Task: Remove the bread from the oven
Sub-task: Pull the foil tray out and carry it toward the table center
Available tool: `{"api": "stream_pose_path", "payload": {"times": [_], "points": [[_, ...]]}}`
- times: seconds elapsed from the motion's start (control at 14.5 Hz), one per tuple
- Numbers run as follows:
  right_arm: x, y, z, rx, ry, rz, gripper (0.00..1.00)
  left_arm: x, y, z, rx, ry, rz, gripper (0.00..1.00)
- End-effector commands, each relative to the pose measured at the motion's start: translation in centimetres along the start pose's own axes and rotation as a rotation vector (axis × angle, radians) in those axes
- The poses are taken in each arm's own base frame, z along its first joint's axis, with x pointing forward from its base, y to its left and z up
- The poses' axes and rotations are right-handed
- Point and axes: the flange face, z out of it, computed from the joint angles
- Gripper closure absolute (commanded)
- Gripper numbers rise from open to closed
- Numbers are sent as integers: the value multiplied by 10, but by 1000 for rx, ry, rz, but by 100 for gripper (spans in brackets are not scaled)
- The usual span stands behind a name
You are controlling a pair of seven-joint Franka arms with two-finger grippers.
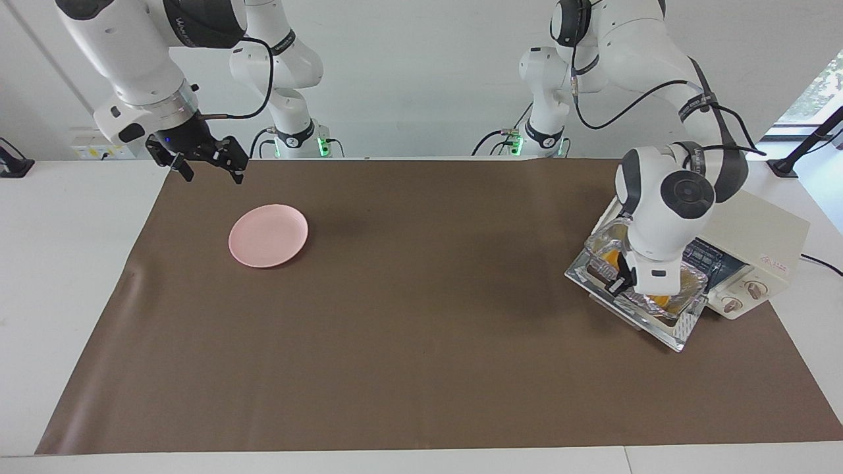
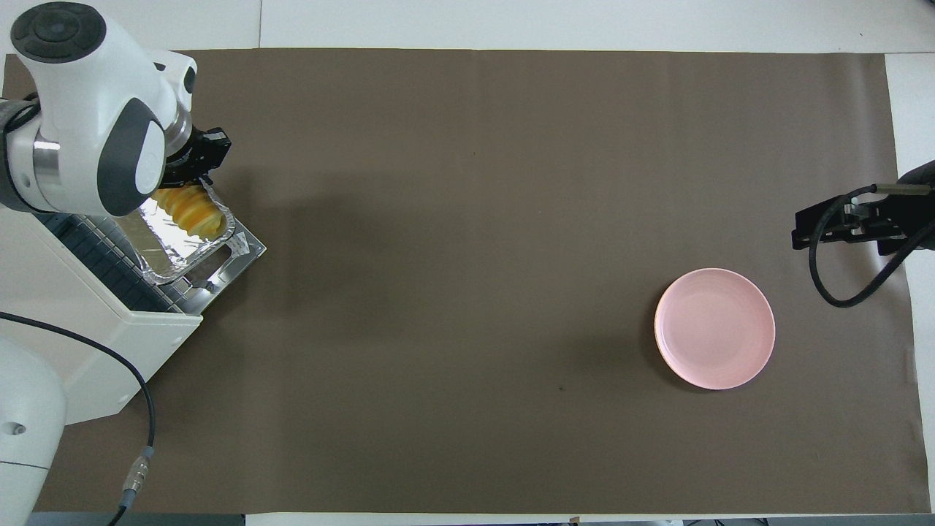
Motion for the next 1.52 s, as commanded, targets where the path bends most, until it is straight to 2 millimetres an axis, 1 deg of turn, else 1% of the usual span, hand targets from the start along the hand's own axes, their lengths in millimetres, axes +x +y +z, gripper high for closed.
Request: {"api": "stream_pose_path", "payload": {"times": [0.0,0.14,0.28,0.41,0.55,0.62,0.76,0.83,0.9,1.04,1.1,1.17,1.24,1.31,1.38,1.45], "points": [[-3,3,-1,-14,-5,-21,0,-57,65,-34,-47,-3,91,100],[-3,3,-1,-14,-7,-21,0,-89,101,-39,-110,-15,140,100],[-3,3,-1,-14,-7,-21,0,-101,117,-45,-200,-50,141,100],[-3,3,-1,-13,-7,-21,0,-136,148,-52,-285,-64,208,100],[-3,3,-1,-13,-7,-21,0,-191,180,-58,-268,5,385,100],[-3,3,-1,-14,-7,-21,0,-211,188,-56,-226,55,460,100],[-3,3,-1,-14,-7,-21,0,-261,208,-45,-173,102,573,100],[-3,3,-1,-13,-7,-21,0,-280,213,-35,-133,117,642,100],[-3,3,-1,-14,-7,-21,0,-287,214,-30,-118,115,712,100],[-3,3,-1,-14,-7,-21,0,-288,217,-22,-111,122,820,100],[-3,4,-1,-14,-7,-20,0,-293,218,-19,-105,115,825,100],[-3,3,-1,-14,-7,-21,0,-306,219,-10,-88,102,834,100],[-3,3,-1,-14,-7,-21,0,-313,219,-2,-71,87,837,100],[-3,3,-1,-14,-7,-21,0,-315,219,1,-64,80,821,100],[-3,3,-1,-14,-7,-21,0,-320,219,7,-51,68,806,100],[-3,4,-1,-14,-7,-20,0,-332,224,11,-49,67,771,100]]}}
